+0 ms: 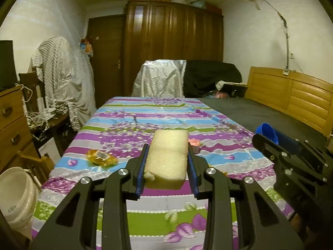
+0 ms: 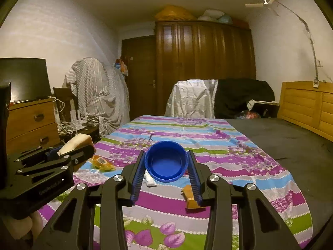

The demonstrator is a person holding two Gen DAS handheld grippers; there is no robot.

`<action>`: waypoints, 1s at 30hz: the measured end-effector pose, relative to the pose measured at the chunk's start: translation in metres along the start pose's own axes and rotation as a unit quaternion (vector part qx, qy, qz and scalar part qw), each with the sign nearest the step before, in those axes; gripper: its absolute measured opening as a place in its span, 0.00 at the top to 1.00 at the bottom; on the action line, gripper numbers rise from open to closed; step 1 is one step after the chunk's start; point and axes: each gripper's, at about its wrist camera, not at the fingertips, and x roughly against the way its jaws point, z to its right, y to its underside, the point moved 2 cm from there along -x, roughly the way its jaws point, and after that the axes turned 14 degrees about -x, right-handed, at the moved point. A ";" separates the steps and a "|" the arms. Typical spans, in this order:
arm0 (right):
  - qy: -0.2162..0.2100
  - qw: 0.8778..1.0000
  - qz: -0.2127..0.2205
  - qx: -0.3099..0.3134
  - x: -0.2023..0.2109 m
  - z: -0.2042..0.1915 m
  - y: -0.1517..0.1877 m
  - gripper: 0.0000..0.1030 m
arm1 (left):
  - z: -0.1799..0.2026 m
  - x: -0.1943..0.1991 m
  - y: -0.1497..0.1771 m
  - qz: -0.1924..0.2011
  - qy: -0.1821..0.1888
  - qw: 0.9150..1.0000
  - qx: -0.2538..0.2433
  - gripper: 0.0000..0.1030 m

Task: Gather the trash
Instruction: 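Carry the sponge and blue cap with both grippers over the white basin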

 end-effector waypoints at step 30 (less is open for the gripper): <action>-0.220 0.961 -0.142 0.084 -0.110 -0.307 0.008 0.60 | -0.253 0.074 0.065 -0.078 -0.215 0.966 0.121 0.69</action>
